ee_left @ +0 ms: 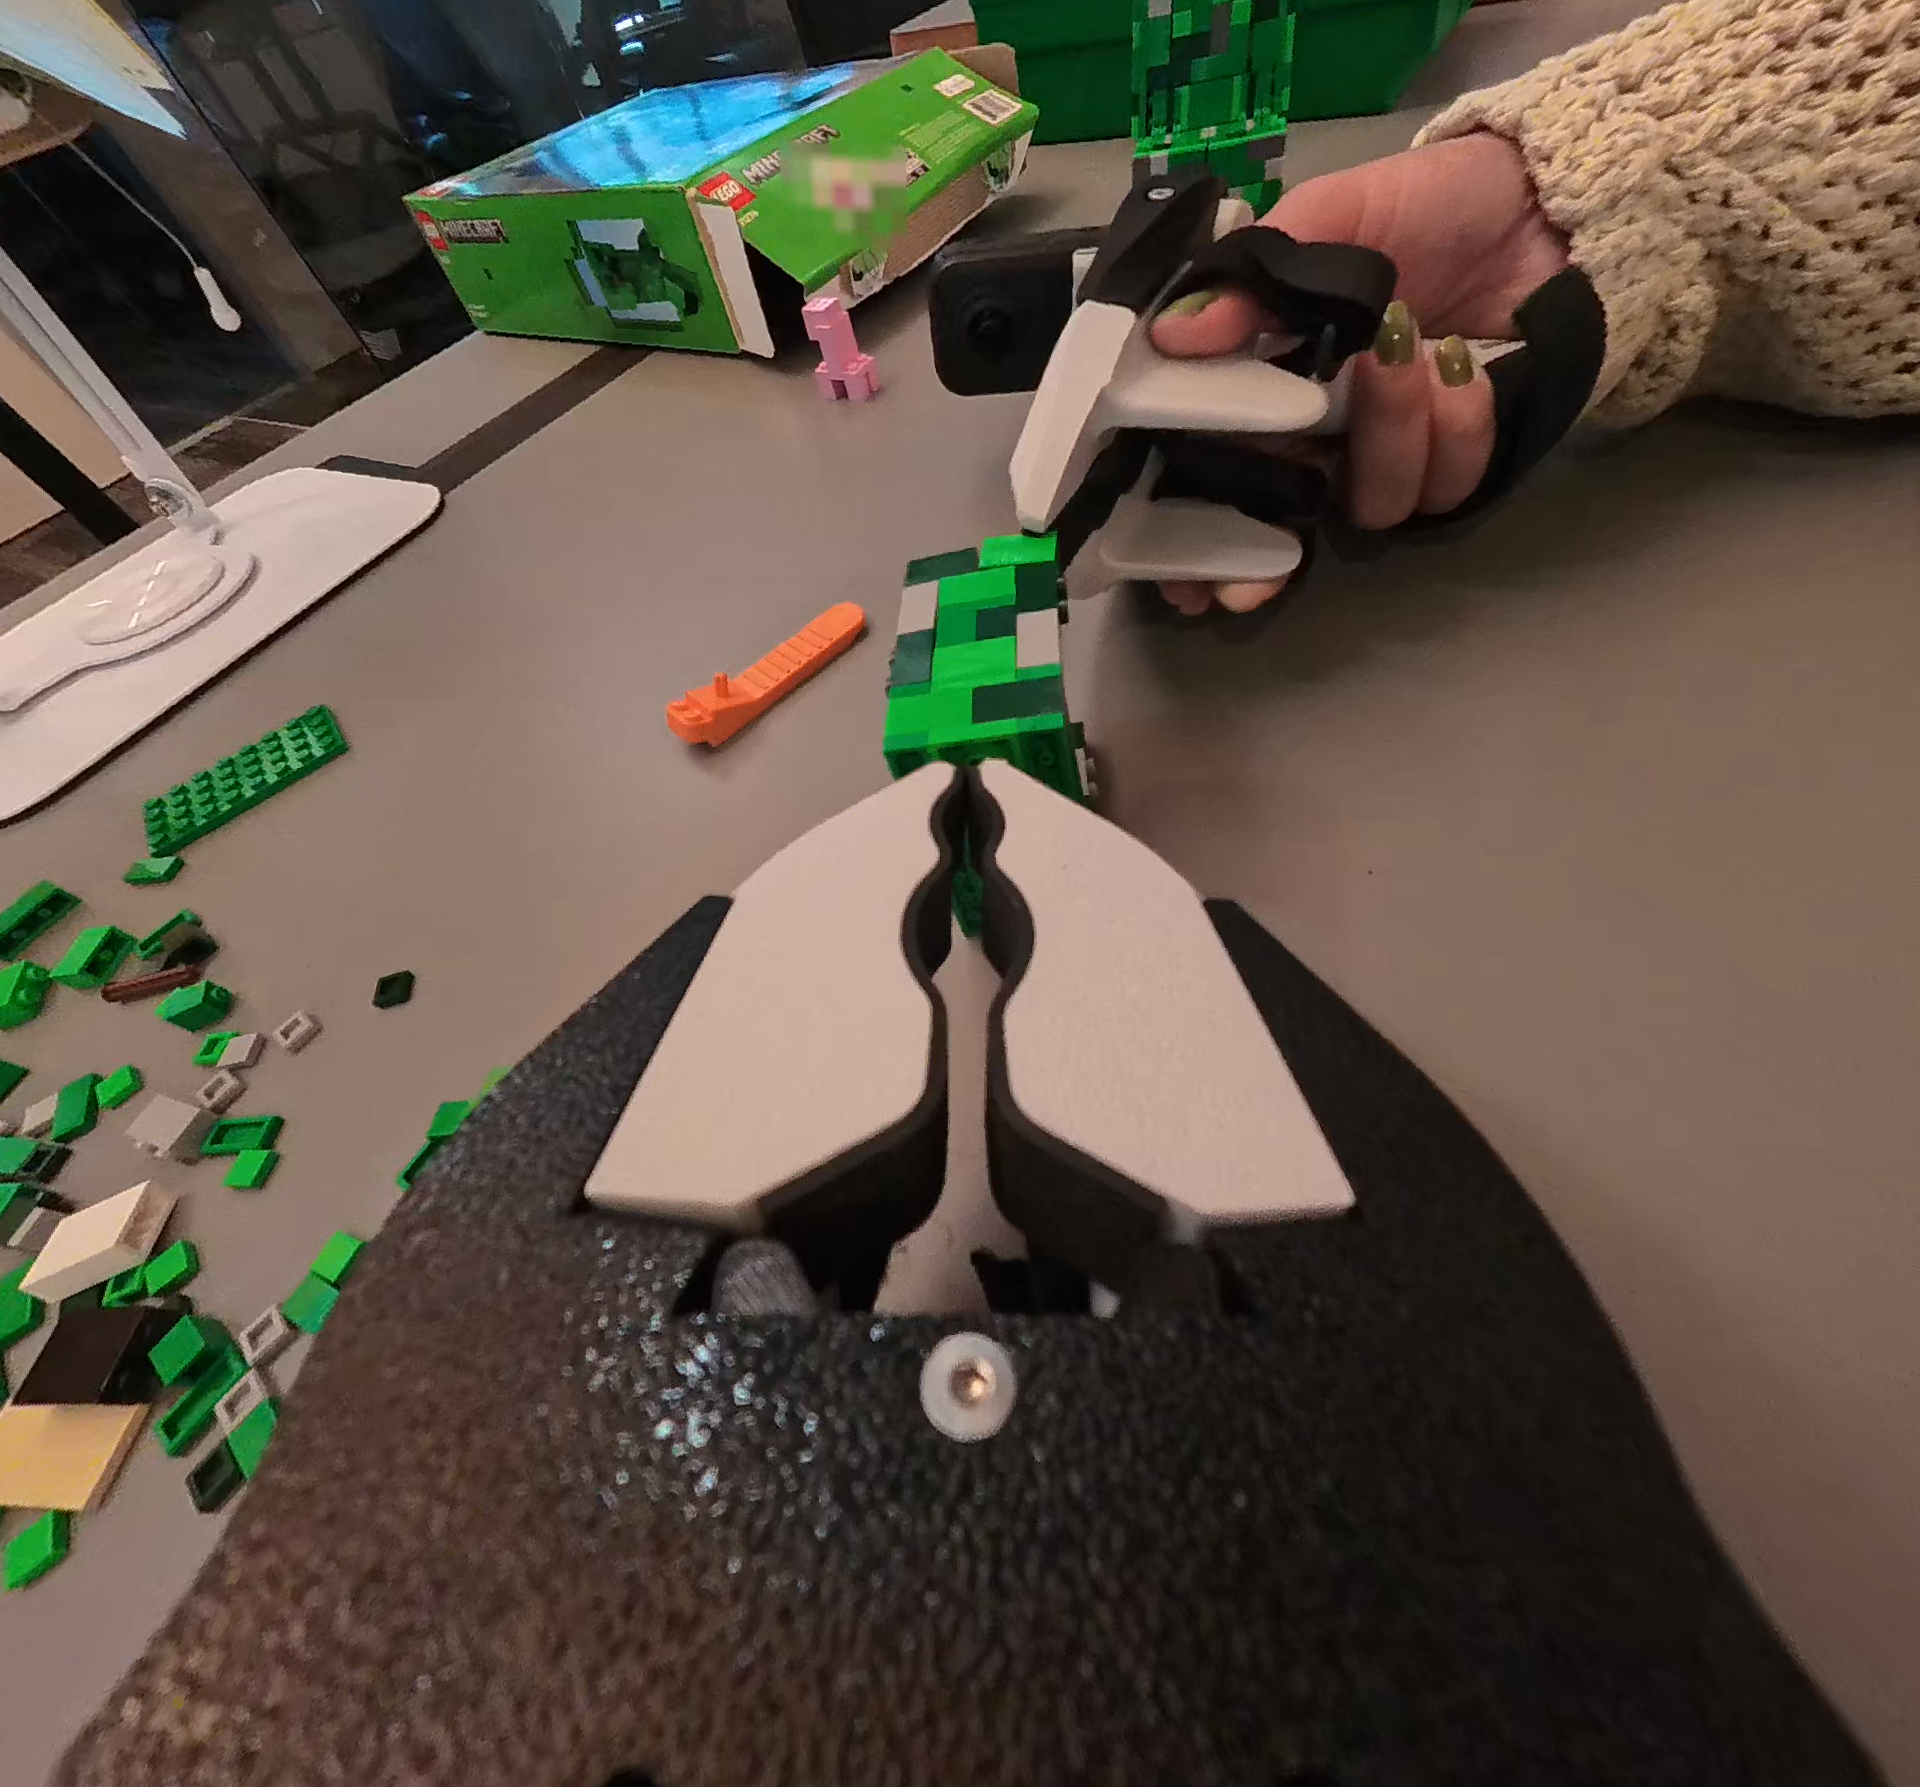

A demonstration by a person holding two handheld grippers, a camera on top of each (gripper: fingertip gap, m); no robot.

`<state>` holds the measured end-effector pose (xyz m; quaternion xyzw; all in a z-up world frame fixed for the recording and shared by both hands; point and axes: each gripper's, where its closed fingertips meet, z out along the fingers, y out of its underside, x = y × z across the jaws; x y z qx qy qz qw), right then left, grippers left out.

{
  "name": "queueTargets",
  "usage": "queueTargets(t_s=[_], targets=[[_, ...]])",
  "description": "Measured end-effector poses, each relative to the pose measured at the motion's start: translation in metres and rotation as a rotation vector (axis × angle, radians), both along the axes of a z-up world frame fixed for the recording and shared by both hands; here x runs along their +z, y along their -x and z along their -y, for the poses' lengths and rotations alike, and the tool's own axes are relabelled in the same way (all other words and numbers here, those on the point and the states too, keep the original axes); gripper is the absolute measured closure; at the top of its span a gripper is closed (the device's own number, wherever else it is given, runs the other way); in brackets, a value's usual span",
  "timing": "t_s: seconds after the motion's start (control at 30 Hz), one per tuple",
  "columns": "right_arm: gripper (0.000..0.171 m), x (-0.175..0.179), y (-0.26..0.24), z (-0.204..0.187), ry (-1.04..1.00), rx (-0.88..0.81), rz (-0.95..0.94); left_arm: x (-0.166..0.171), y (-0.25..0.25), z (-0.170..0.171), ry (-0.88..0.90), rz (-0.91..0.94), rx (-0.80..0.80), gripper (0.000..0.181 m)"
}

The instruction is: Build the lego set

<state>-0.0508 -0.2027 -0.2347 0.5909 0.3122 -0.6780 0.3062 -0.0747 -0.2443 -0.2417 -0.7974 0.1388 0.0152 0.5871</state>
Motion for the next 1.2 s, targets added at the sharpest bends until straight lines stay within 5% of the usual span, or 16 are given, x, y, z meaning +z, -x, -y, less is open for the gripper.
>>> queueTargets(t_s=[0.3, 0.43, 0.6, 0.8, 1.07, 1.2], targets=[[0.164, 0.002, 0.001, -0.001, -0.048, 0.035, -0.008, 0.016, 0.004, 0.001, -0.036, 0.036, -0.034, 0.181], [0.164, 0.002, 0.001, -0.002, -0.044, 0.065, -0.008, 0.003, 0.005, -0.002, 0.075, -0.016, -0.098, 0.137], [0.164, 0.0, -0.002, 0.001, -0.051, 0.147, -0.006, 0.012, 0.003, -0.007, -0.008, -0.094, -0.266, 0.115], [0.165, -0.001, -0.003, 0.004, -0.064, 0.267, 0.001, 0.0, -0.016, -0.021, 0.098, -0.236, -0.567, 0.079], [0.164, 0.0, -0.004, 0.007, -0.101, 0.337, 0.01, -0.015, -0.028, -0.03, 0.212, -0.418, -0.897, 0.095], [0.164, 0.001, -0.005, 0.001, -0.104, 0.308, -0.006, -0.014, -0.033, -0.033, 0.183, -0.432, -0.861, 0.108]])
